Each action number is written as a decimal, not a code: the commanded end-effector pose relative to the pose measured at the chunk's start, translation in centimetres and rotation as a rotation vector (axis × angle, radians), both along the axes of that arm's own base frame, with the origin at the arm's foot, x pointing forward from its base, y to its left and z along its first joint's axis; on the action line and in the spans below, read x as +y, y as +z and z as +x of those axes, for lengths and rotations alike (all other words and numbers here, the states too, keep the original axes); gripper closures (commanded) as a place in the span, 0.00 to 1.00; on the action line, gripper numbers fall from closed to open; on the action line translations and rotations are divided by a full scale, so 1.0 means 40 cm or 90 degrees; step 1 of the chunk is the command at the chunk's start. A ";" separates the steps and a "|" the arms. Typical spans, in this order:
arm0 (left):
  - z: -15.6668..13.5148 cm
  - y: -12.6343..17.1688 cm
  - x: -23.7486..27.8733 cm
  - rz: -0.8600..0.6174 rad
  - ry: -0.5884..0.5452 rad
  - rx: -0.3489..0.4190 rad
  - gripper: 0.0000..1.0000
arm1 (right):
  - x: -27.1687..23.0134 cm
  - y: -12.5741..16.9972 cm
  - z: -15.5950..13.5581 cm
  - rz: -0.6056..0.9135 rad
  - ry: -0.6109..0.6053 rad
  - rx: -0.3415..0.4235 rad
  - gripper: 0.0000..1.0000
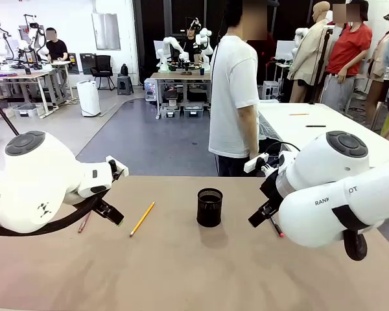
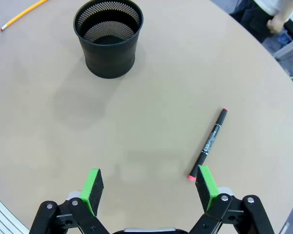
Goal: Place the pens into the pen holder.
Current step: Pick up a writing instrument from the table and place it into the Pen holder.
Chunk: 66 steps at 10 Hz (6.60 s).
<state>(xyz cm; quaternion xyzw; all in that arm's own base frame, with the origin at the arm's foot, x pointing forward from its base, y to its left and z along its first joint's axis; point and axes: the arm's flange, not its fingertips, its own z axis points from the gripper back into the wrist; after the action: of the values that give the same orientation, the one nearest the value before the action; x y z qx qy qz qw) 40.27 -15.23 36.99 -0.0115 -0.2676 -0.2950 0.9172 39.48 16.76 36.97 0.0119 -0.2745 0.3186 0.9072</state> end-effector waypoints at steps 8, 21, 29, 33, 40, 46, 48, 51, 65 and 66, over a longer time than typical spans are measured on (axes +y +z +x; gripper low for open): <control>-0.003 0.032 -0.003 -0.018 -0.077 0.091 0.00 | 0.028 0.017 -0.005 0.044 0.051 0.033 0.00; -0.023 0.380 0.247 -0.127 -0.283 -0.090 0.00 | -0.211 0.436 0.032 0.137 0.237 -0.017 0.00; 0.008 0.495 0.336 -0.103 -0.232 -0.129 0.00 | -0.360 0.402 0.103 0.191 0.262 -0.055 0.00; 0.028 0.497 0.357 -0.096 -0.250 -0.112 0.00 | -0.374 0.396 0.107 0.192 0.271 -0.081 0.00; 0.021 0.484 0.345 -0.101 -0.245 -0.123 0.00 | -0.372 0.396 0.093 0.183 0.253 -0.067 0.00; 0.021 0.484 0.345 -0.101 -0.245 -0.123 0.00 | -0.372 0.396 0.093 0.183 0.253 -0.067 0.00; 0.021 0.484 0.345 -0.101 -0.245 -0.123 0.00 | -0.372 0.396 0.093 0.183 0.253 -0.067 0.00; 0.021 0.484 0.345 -0.101 -0.245 -0.123 0.00 | -0.372 0.396 0.093 0.183 0.253 -0.067 0.00; 0.051 0.449 0.181 0.025 -0.138 0.039 0.00 | -0.372 0.396 0.093 0.183 0.253 -0.067 0.00; 0.072 0.428 0.155 0.069 -0.104 0.069 0.00 | -0.372 0.396 0.093 0.183 0.253 -0.067 0.00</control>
<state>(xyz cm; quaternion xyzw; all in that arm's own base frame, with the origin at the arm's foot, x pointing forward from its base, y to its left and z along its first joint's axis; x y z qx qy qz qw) 42.41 -8.08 52.99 -0.0285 -0.2478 -0.4024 0.8809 43.08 1.95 52.72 0.1688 -0.3469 0.4497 0.8056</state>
